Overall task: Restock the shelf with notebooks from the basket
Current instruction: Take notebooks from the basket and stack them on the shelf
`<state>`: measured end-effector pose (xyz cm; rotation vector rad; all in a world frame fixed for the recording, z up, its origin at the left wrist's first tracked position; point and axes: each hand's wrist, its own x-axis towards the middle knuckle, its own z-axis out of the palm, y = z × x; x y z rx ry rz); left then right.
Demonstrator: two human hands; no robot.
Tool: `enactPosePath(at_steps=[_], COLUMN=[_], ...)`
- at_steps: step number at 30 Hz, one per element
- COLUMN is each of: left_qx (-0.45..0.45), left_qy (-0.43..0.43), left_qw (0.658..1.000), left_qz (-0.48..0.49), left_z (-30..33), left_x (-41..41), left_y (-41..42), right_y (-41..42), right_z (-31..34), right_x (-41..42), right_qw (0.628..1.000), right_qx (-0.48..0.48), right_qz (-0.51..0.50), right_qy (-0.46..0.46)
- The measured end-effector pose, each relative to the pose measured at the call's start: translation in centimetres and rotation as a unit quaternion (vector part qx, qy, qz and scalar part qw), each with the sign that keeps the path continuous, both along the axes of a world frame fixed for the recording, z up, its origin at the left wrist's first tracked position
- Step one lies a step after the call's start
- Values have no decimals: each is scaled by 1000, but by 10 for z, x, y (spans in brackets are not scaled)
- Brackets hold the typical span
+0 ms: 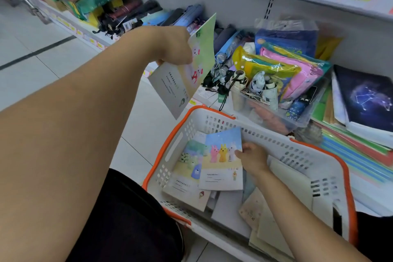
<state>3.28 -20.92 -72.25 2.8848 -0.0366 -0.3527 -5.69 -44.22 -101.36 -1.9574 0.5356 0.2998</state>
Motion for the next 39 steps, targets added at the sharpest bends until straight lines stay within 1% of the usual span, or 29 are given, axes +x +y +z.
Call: enactPosePath(at_steps=[1,2,4,5,6,8,10,12,14,17,20,21,23,25,26,28,29,31,33,35,37,39], left_qx=[-2,-2,-5,-21,-53,-166,-307,-414,-470,-513,-534,-541,-564,-588,-596,-603,-605,-617,-624,-600,-577,-579], left_qy=[-1,-3,-10,-10,-5,20,57,60,50,63,41,30,13,-7,-18,-38,-47,-66,-81,-103,-149,-194], left_qw=[1000,1000,1000,999,998,985,947,905,878,855,845,840,825,808,801,795,793,782,775,793,803,792], left_qz=[5,11,22,29,37,52,68,79,74,24,16,20,27,35,40,48,50,56,58,27,10,17], left_z=[-1,-1,-2,-2,-2,-2,-1,3,9,18,22,23,27,32,33,35,38,46,52,54,52,52], left_x=[0,0,-1,-1,-2,-2,-5,-7,-6,-8,-10,-9,-9,-9,-9,-8,-8,-8,-8,-9,-9,-5], left_y=[1,3,5,6,6,6,-2,-15,-25,-29,-28,-28,-25,-24,-25,-29,-31,-37,-44,-53,-60,-62], right_y=[-8,-14,-27,-32,-34,-30,-14,7,25,34,29,27,22,16,14,12,13,14,12,5,-4,-10], right_z=[15,34,76,99,122,159,183,195,204,217,233,239,249,258,262,270,275,288,303,321,335,345], right_x=[6,11,22,26,29,33,36,40,45,55,65,66,62,53,48,39,36,37,44,51,55,53], right_qw=[999,996,978,968,956,928,910,905,898,895,898,901,917,931,931,915,905,897,896,898,903,916], right_qx=[32,84,189,225,260,331,364,366,367,312,240,232,229,242,257,285,292,284,268,262,254,228], right_qz=[-9,-17,-29,-31,-30,-32,-48,-71,-89,-115,-126,-122,-99,-41,3,78,90,73,37,13,31,78], right_qy=[-10,-28,-82,-108,-131,-167,-193,-205,-226,-296,-347,-346,-313,-269,-260,-276,-296,-332,-351,-354,-344,-321])
